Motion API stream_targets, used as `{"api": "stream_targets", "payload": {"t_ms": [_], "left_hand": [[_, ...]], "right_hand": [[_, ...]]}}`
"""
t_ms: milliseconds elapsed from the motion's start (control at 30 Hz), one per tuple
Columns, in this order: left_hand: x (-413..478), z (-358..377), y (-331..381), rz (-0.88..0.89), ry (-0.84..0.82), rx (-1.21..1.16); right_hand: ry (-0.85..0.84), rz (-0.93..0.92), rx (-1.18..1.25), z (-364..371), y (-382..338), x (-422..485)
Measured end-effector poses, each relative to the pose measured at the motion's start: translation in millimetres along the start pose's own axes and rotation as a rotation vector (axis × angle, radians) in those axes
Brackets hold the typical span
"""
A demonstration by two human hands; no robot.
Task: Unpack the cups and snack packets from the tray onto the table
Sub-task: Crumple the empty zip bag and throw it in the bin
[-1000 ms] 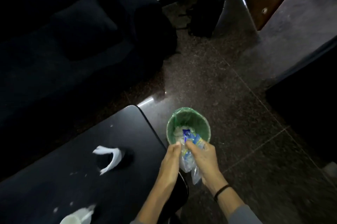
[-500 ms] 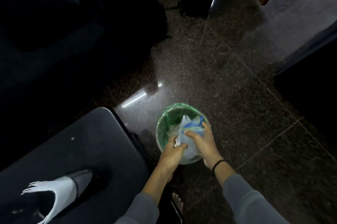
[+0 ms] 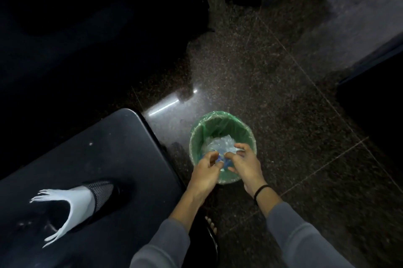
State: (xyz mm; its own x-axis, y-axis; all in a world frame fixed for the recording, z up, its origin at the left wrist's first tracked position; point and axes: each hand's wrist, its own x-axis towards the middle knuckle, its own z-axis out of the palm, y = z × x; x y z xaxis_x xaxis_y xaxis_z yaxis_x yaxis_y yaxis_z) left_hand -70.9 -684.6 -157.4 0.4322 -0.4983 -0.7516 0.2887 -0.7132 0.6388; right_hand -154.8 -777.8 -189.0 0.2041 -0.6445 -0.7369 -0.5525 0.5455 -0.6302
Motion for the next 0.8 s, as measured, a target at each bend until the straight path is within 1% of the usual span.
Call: {"api": "stream_targets", "payload": {"t_ms": [233, 367, 467, 600, 733, 800], "left_hand": [[-45, -16, 21, 0.03, 0.121, -0.085], [-88, -41, 38, 0.08, 0.22, -0.18], [-124, -70, 46, 0.155, 0.262, -0.266], [-174, -113, 49, 0.273, 0.321, -0.294], [-224, -168, 34, 0.333, 0.34, -0.344], [-247, -201, 16, 0.343, 0.379, -0.349]], "right_hand": [[0.001, -0.095, 0.075, 6, -35, -57], [0.009, -0.187, 0.057, 14, -61, -109], [-0.027, -0.274, 0.06, 27, -76, -153], [-0.08, -0.379, 0.013, 52, -90, -211], [-0.176, -0.43, -0.001, 93, -94, -274], [-0.225, -0.456, -0.028, 123, -91, -306]]}}
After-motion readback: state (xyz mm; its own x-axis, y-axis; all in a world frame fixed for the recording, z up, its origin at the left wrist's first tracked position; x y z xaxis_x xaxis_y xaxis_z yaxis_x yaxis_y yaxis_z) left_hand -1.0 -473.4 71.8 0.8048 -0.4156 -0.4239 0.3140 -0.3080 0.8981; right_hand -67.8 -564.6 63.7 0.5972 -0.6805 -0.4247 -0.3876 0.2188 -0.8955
